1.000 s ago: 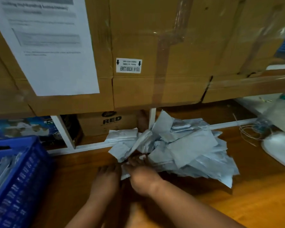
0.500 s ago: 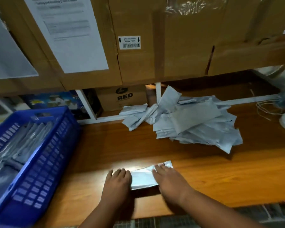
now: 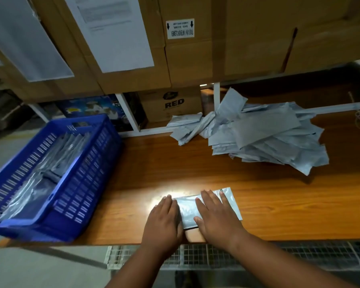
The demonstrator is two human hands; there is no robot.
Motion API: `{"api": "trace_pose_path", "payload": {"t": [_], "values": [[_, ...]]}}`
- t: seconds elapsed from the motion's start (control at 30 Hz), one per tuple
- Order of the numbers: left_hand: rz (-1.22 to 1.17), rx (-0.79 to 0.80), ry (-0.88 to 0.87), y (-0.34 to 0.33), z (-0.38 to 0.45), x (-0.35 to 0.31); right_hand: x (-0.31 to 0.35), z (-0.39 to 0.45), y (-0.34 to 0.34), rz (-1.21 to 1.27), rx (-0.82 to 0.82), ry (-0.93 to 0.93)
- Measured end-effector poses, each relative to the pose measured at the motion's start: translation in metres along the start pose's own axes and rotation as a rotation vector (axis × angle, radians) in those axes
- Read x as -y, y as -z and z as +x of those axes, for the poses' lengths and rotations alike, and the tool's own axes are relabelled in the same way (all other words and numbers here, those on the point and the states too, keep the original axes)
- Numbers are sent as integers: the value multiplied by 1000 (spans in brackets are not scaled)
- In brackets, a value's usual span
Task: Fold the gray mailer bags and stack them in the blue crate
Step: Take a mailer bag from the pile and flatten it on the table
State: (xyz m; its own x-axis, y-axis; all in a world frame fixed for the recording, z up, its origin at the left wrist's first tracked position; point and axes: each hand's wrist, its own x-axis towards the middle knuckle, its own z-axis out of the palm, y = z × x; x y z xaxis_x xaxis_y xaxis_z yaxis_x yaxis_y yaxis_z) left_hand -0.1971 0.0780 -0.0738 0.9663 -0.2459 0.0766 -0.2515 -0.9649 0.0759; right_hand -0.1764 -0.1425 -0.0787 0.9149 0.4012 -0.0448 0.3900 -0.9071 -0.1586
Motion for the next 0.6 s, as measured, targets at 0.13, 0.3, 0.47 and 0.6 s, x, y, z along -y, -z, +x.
{"api": "trace_pose_path", "payload": {"t": [0.13, 0.3, 0.47, 0.6], "values": [[-71, 22, 34, -16, 7, -8, 9, 11, -8, -5, -32, 43], [-94, 64, 19, -34, 24, -3, 21, 31, -12, 51, -81, 79], [-66, 89, -26, -53, 35, -1, 19, 41, -17, 77, -42, 50], [-68, 115, -37, -54, 34, 1, 17, 43, -26, 70, 2, 31]]}}
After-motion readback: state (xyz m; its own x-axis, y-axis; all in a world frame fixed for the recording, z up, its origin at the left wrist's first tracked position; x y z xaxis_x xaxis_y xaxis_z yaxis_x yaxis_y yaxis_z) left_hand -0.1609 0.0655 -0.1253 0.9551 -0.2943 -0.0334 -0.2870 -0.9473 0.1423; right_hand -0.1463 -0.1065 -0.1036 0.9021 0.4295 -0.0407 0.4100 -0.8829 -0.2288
